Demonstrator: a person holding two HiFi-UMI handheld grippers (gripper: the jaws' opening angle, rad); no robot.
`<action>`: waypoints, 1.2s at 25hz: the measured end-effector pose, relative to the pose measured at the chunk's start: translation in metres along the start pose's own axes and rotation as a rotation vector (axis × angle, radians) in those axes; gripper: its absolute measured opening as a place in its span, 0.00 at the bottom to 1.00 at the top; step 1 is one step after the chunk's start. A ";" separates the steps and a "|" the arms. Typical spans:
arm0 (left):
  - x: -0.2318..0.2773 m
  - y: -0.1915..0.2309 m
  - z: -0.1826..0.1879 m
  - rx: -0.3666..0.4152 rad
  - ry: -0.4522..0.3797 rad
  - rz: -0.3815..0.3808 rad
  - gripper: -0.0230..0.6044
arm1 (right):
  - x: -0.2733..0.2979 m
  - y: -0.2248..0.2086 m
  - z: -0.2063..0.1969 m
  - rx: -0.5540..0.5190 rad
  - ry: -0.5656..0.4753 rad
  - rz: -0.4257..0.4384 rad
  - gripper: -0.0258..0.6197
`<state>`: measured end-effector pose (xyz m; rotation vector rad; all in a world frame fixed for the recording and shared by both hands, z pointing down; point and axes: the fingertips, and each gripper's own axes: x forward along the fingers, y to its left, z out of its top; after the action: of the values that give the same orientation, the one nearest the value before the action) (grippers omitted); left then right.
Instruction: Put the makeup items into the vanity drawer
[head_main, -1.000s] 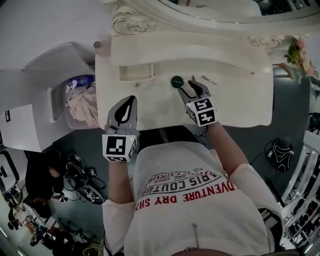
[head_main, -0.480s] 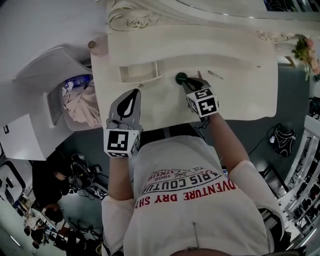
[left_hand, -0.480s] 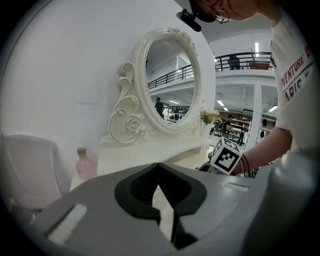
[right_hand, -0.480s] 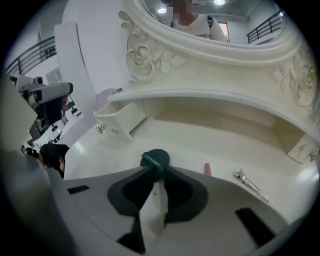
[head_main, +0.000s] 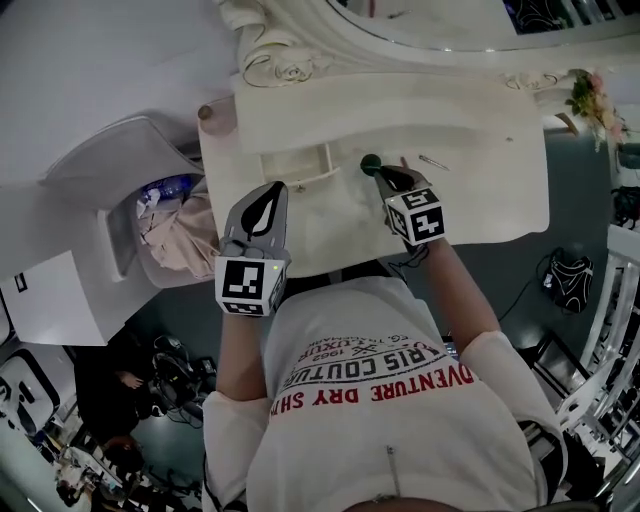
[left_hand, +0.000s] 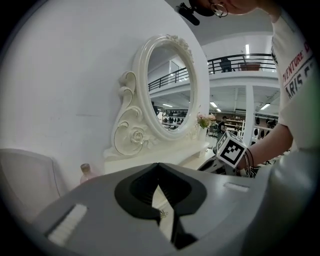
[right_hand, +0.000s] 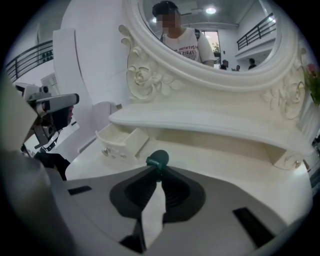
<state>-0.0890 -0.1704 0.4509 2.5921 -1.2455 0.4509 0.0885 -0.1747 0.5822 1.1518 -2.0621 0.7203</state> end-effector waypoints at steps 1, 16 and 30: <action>-0.002 0.004 0.006 0.005 -0.016 0.000 0.05 | -0.004 0.002 0.011 -0.007 -0.020 -0.009 0.09; -0.070 0.071 0.017 0.044 -0.083 0.029 0.05 | 0.019 0.101 0.091 -0.128 -0.116 0.001 0.10; -0.103 0.111 -0.013 -0.007 -0.062 0.056 0.05 | 0.055 0.140 0.091 -0.096 -0.085 -0.013 0.29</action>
<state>-0.2399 -0.1600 0.4328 2.5896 -1.3399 0.3790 -0.0813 -0.2037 0.5466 1.1584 -2.1335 0.5690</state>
